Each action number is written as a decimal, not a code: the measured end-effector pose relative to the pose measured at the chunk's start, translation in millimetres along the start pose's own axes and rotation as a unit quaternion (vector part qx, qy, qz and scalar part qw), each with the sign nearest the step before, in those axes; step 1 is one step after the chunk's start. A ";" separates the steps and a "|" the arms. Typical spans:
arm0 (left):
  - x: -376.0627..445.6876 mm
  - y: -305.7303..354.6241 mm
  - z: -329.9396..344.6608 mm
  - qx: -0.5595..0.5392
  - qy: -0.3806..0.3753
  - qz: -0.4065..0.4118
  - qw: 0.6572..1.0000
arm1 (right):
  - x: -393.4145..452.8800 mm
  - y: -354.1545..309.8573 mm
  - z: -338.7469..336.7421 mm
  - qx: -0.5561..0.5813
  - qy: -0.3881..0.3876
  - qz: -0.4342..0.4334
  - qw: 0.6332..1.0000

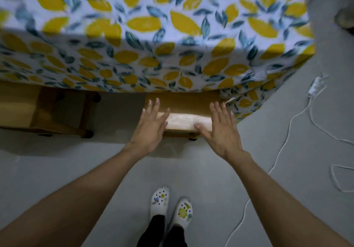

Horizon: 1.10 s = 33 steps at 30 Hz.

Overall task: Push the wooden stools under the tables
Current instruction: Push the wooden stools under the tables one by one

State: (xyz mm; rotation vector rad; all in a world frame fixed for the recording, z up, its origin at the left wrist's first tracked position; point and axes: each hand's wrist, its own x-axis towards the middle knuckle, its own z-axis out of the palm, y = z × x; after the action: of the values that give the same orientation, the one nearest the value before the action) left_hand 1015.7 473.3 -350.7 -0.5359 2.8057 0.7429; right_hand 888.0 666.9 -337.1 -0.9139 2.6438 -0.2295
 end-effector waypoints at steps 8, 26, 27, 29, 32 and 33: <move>-51.6 89.3 -154.6 0.040 0.110 0.063 0.991 | -53.0 -47.3 -173.9 0.050 0.099 0.010 0.994; 79.5 291.6 -259.3 -0.059 0.150 0.065 0.985 | -4.5 95.4 -375.7 0.071 0.153 0.038 0.985; 96.7 307.9 -256.9 -0.072 0.158 0.060 0.983 | 7.2 114.2 -383.5 0.072 0.149 0.030 0.986; 132.6 342.6 -256.1 -0.100 0.166 0.039 0.980 | 32.0 151.4 -403.3 0.071 0.137 0.010 0.988; 183.5 391.1 -260.4 -0.130 0.177 0.013 0.975 | 70.7 201.2 -437.5 0.041 0.119 -0.019 0.992; 199.9 405.0 -262.4 -0.129 0.187 0.010 0.974 | 85.4 214.8 -449.2 0.032 0.119 -0.029 0.992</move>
State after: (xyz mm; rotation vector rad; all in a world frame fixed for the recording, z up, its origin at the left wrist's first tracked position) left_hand 651.2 608.7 -1.9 -0.7631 3.0743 1.1282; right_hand 540.3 800.6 4.2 -0.9977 2.8089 -0.4611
